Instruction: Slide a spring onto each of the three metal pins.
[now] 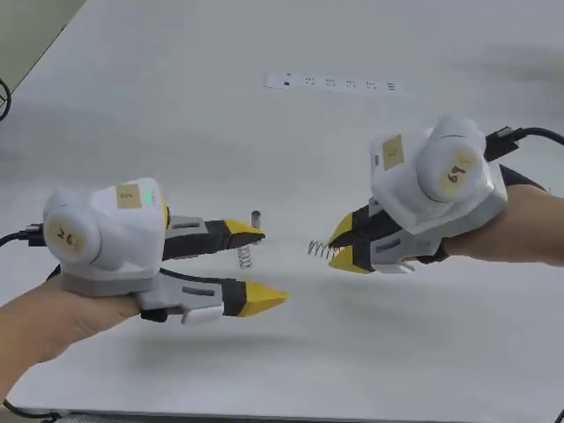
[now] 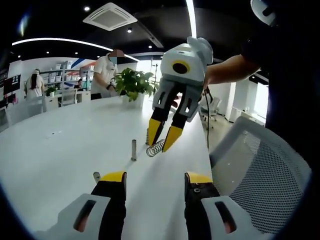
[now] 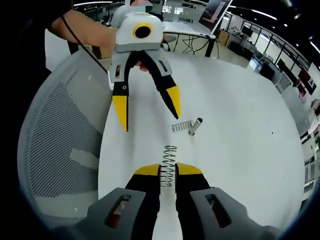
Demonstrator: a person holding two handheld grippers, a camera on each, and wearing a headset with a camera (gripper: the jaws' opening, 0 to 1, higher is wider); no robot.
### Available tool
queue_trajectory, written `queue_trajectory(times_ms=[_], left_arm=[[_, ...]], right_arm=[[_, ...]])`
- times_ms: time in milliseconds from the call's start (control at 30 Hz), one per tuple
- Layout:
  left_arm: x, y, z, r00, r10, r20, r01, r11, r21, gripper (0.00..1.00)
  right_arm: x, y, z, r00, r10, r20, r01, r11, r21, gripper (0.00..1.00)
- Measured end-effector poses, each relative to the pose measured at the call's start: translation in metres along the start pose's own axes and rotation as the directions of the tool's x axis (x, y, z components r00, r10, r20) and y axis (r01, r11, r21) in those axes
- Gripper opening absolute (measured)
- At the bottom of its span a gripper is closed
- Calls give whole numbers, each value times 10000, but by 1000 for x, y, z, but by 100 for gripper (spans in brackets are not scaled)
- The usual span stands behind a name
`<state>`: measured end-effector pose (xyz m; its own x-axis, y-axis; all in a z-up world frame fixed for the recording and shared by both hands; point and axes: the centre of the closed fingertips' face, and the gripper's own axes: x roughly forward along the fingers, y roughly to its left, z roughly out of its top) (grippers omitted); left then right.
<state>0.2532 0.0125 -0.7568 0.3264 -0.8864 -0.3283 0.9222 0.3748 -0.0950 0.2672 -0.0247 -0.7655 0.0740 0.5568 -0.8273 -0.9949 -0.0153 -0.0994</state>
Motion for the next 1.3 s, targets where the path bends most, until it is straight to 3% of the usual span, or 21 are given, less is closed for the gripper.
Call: queue_trajectory(times_ms=[500, 1300], left_arm=[[3, -6, 1, 9986, -475, 251, 465, 9981, 417, 31], [5, -15, 10, 9944, -932, 498, 911, 9949, 435, 11]], right_arm=[[12, 18, 12, 9978, 650, -146, -664, 9889, -1326, 8], [13, 29, 35, 9956, 826, 453, -691, 9673, -2439, 8]])
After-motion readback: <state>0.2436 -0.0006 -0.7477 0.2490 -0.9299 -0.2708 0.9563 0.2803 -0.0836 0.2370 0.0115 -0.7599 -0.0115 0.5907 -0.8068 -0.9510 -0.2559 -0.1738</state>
